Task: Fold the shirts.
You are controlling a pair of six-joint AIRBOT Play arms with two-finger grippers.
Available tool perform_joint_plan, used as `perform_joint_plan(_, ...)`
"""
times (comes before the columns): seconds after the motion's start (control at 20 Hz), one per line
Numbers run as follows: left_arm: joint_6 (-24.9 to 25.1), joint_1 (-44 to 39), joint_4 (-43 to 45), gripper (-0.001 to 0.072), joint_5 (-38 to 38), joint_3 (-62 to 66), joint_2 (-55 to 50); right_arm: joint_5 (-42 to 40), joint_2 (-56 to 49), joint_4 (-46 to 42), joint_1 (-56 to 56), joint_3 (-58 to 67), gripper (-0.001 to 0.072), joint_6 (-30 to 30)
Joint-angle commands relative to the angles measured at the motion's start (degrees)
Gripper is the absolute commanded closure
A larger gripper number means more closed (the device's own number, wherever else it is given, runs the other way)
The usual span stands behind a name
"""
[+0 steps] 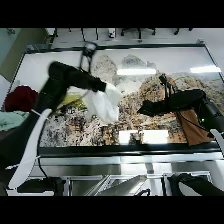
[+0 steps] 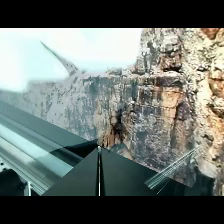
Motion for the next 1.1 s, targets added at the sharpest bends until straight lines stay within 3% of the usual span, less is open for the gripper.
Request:
perform_joint_plan(0.0, -5.09, -5.22, -2.75, 0.0134, 1.31, -6.21, -4.37, 0.00, -0.02, 0.02, 0.04, 0.04, 0.0687, 0.02)
perform_joint_plan(0.05, -7.10, -4.74, -2.78, 0.0015, 4.33, -5.51, -5.88, 0.00, -0.02, 0.02, 0.04, 0.04, 0.0688, 0.02)
perform_joint_plan(0.25, -7.34, 1.90, -2.86, 0.0016, 25.24, 4.15, -7.76, 0.00, -0.02, 0.02, 0.04, 0.04, 0.0688, 0.02)
perform_joint_plan(0.4, -7.19, 6.16, -2.64, 0.0016, 33.42, 4.04, -3.21, 0.00, -0.02, 0.02, 0.04, 0.04, 0.0688, 0.02)
perform_joint_plan(0.5, -7.02, 8.94, -2.62, 0.0016, 31.95, -2.58, 3.04, 0.02, -0.02, 0.04, 0.04, 0.04, 0.0688, 0.02)
perform_joint_plan(0.7, -7.08, 14.84, -3.48, 0.0016, 22.14, -19.78, 15.67, 1.09, -0.02, 0.22, 0.04, 0.04, 0.0688, 0.04)
perform_joint_plan(0.85, -6.05, 15.80, -19.32, 0.0016, 11.85, -35.36, 23.80, 1.44, -0.28, 0.20, 0.04, 0.04, 0.0685, -0.02)
perform_joint_plan(0.9, -4.46, 14.47, -24.94, 0.0016, 6.19, -40.85, 25.99, 1.42, -0.74, 0.04, 0.04, 0.04, 0.0649, -0.22)
perform_joint_plan(1.0, -4.02, 8.70, -29.59, 0.0016, -7.61, -50.99, 29.22, -0.20, -2.73, 0.00, 0.04, 0.04, 0.0142, -1.77)
perform_joint_plan(1.05, -4.20, 4.66, -29.92, 0.0016, -15.76, -55.08, 29.79, -1.57, -4.26, 0.00, 0.07, 0.02, 0.0070, -2.25)
